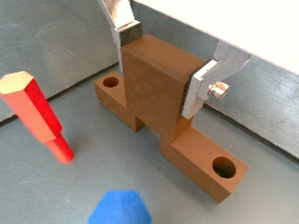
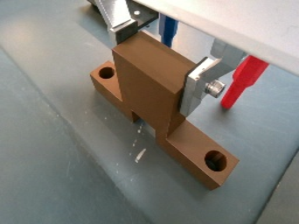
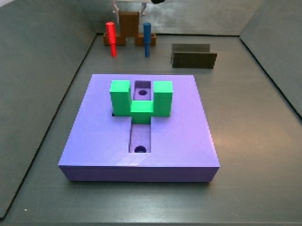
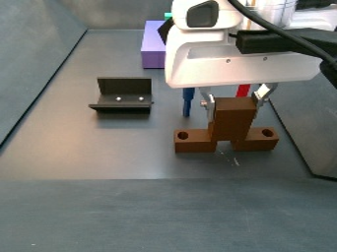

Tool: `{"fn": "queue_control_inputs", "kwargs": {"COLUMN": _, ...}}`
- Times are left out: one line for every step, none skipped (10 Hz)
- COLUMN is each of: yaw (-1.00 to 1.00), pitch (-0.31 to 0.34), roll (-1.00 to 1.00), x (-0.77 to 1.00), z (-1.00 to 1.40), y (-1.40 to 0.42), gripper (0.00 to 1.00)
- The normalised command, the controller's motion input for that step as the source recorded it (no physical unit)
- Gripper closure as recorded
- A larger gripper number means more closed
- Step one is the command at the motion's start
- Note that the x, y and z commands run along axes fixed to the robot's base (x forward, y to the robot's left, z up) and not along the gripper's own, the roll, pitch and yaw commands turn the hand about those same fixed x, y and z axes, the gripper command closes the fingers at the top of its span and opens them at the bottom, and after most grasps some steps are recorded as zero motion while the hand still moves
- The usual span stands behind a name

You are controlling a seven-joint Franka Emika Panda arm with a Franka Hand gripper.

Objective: Pick up the brown object. Move up. Move to above the board. Insert the brown object.
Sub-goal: Pick up the brown object, then move up, then move to above the board.

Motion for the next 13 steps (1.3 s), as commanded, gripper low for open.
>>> {"fn": "queue_control_inputs", "kwargs": {"yaw": 0.0, "pitch": 0.0, "roll": 0.0, "x": 0.0, "z": 0.0, "y": 0.0, "gripper": 1.0}}
{"fn": "queue_control_inputs", "kwargs": {"yaw": 0.0, "pitch": 0.0, "roll": 0.0, "x": 0.0, "z": 0.0, "y": 0.0, "gripper": 1.0}}
{"fn": "queue_control_inputs", "kwargs": {"yaw": 0.0, "pitch": 0.0, "roll": 0.0, "x": 0.0, "z": 0.0, "y": 0.0, "gripper": 1.0}}
{"fn": "queue_control_inputs", "kwargs": {"yaw": 0.0, "pitch": 0.0, "roll": 0.0, "x": 0.0, "z": 0.0, "y": 0.0, "gripper": 1.0}}
{"fn": "queue_control_inputs", "kwargs": {"yaw": 0.0, "pitch": 0.0, "roll": 0.0, "x": 0.0, "z": 0.83, "y": 0.0, "gripper": 1.0}}
{"fn": "queue_control_inputs", "kwargs": {"yaw": 0.09, "pitch": 0.005, "roll": 0.02, "x": 0.05, "z": 0.8, "y": 0.1, "gripper": 1.0}}
{"fn": "queue_control_inputs", "kwargs": {"yaw": 0.1, "pitch": 0.065, "roll": 0.04, "x": 0.01, "z": 0.56, "y": 0.09, "gripper": 1.0}}
{"fn": "queue_control_inputs", "kwargs": {"yaw": 0.06, "pitch": 0.064, "roll": 0.06, "x": 0.04, "z": 0.3, "y": 0.04, "gripper": 1.0}}
{"fn": "queue_control_inputs", "kwargs": {"yaw": 0.0, "pitch": 0.0, "roll": 0.0, "x": 0.0, "z": 1.4, "y": 0.0, "gripper": 1.0}}
{"fn": "queue_control_inputs", "kwargs": {"yaw": -0.04, "pitch": 0.002, "roll": -0.03, "x": -0.02, "z": 1.4, "y": -0.02, "gripper": 1.0}}
{"fn": "queue_control_inputs", "kwargs": {"yaw": -0.03, "pitch": 0.031, "roll": -0.02, "x": -0.05, "z": 1.4, "y": -0.02, "gripper": 1.0}}
{"fn": "queue_control_inputs", "kwargs": {"yaw": -0.01, "pitch": 0.022, "roll": 0.0, "x": 0.03, "z": 1.4, "y": 0.0, "gripper": 1.0}}
{"fn": "queue_control_inputs", "kwargs": {"yaw": 0.01, "pitch": 0.008, "roll": 0.03, "x": -0.02, "z": 0.57, "y": -0.02, "gripper": 1.0}}
